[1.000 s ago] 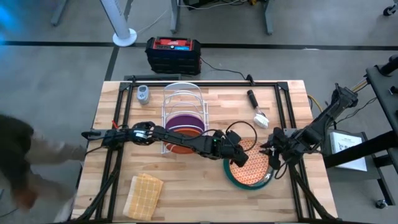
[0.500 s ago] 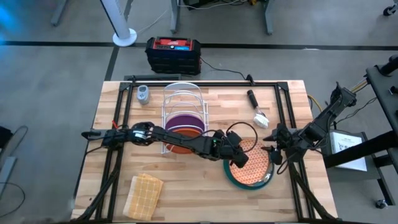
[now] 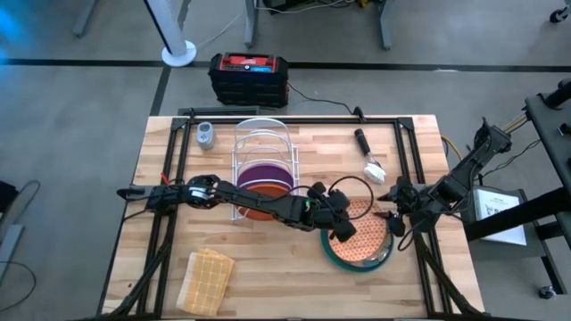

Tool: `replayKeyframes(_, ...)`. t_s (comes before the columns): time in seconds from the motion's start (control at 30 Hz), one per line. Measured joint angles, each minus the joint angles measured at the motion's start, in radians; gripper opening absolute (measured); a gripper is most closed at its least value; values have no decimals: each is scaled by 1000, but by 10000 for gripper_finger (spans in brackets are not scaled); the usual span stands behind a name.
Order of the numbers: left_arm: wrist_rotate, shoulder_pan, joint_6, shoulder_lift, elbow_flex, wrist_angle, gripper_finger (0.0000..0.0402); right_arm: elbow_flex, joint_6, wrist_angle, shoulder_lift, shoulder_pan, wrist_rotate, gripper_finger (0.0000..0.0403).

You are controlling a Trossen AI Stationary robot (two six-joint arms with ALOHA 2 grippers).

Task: Sort dishes
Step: Put the orange/white plate into the dish rack

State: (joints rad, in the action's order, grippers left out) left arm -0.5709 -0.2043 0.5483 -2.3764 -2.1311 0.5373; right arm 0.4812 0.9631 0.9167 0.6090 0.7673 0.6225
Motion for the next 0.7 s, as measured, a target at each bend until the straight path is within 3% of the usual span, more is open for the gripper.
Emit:
replayKeyframes(0.43, -51, -8, -145, 2, 0, -22, 5, 52, -43, 7, 2, 0, -2, 249)
replayKeyframes(0.7, -203, -41, -209, 3, 0, -33, 5, 78, -81, 27, 25, 0, -2, 260)
